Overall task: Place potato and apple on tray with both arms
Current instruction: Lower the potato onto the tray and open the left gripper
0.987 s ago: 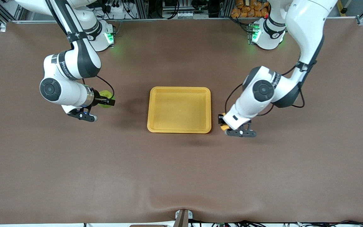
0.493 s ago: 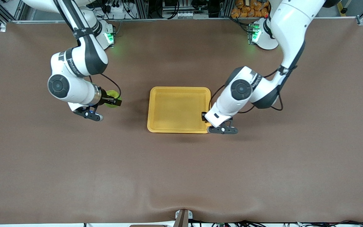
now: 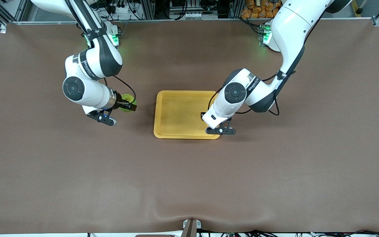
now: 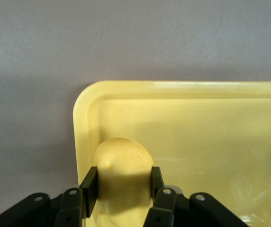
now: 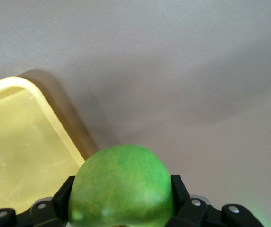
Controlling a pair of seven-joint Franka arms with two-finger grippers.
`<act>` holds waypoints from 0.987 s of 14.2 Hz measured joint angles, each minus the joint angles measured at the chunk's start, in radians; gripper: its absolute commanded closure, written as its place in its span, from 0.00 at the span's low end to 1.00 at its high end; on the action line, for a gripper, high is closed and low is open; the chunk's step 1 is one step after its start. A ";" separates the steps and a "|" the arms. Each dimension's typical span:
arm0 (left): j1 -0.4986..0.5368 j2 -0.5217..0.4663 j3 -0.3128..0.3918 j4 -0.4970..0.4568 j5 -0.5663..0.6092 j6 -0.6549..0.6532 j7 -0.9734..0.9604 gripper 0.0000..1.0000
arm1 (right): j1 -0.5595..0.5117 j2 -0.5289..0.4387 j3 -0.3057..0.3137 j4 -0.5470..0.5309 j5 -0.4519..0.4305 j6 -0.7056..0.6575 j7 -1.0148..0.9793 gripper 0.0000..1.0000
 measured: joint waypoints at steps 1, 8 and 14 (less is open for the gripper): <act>-0.002 0.005 0.000 0.000 0.005 -0.003 0.000 0.82 | 0.008 0.005 0.000 0.000 0.002 0.010 0.012 1.00; -0.019 0.044 0.003 0.003 0.026 -0.004 0.000 0.61 | 0.082 0.051 0.000 0.000 0.006 0.091 0.117 1.00; -0.021 0.060 0.013 0.010 0.028 -0.004 0.000 0.00 | 0.157 0.107 0.000 0.007 0.012 0.167 0.225 1.00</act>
